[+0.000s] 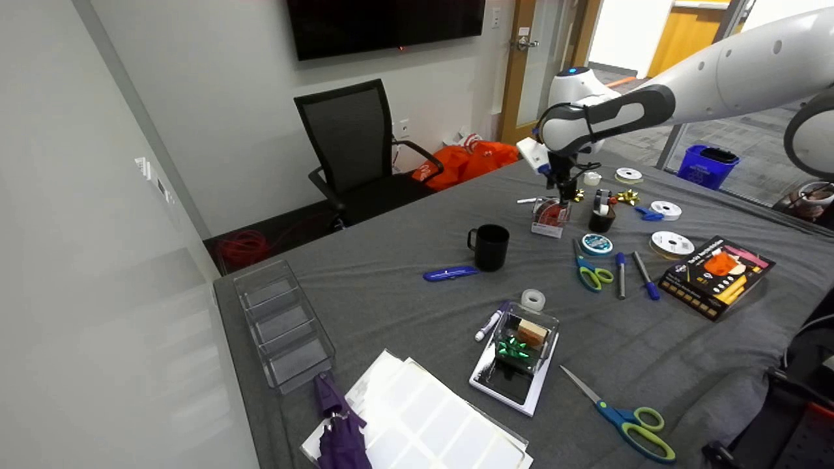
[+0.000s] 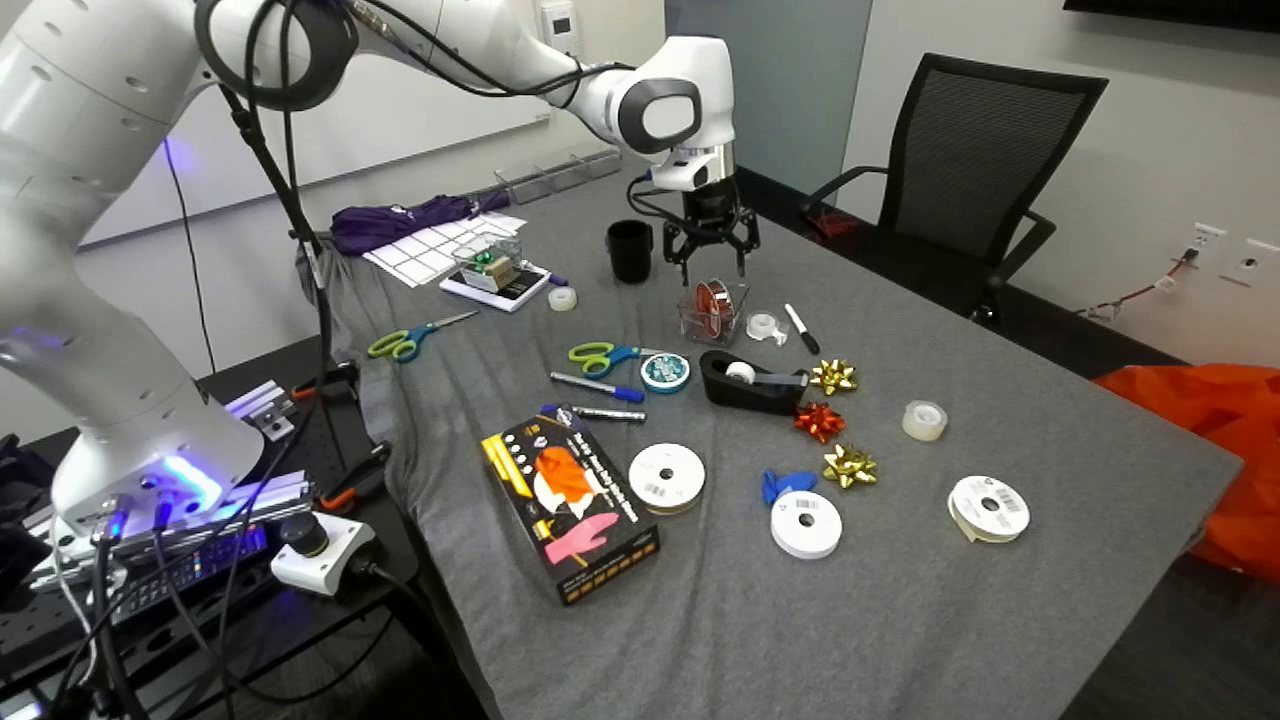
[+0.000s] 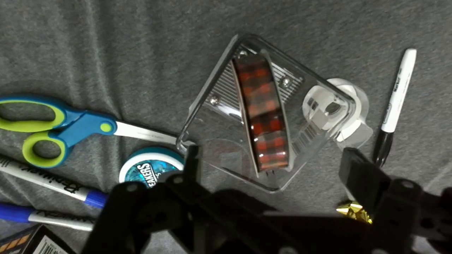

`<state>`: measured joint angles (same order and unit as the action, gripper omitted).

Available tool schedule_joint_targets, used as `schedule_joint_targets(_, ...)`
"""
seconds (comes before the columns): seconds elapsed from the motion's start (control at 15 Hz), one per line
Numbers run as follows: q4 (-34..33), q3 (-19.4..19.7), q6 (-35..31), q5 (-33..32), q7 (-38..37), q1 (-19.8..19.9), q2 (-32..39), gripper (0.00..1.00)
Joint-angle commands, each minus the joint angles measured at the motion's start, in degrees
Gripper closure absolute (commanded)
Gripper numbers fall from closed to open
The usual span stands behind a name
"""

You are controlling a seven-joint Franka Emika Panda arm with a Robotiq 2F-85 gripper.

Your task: Remove the orange object from the clear case and put it on the black box

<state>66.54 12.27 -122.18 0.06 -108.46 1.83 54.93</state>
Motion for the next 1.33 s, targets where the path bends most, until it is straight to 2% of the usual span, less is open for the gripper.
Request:
schedule_joint_targets(0.0, -2.24, 0.5, -0.27, -1.48, -0.8, -0.39, 2.01, 0.0)
schedule_joint_targets(0.13, -2.14, -0.54, -0.37, -1.47, 1.9, 0.06, 2.16, 0.0)
schedule_joint_targets(0.47, -2.4, -0.29, 0.66, -1.84, 3.34, -0.4, 2.61, 0.0)
schedule_joint_targets(0.53, -2.59, -0.18, 0.94, -1.98, 3.57, -0.46, 2.76, 0.2)
schedule_joint_targets(1.2, -3.25, 0.36, 1.77, -4.4, 3.83, -0.91, 3.82, 0.91)
schedule_joint_targets(1.27, -3.22, 0.33, 1.83, -4.51, 3.84, -0.92, 3.75, 0.95)
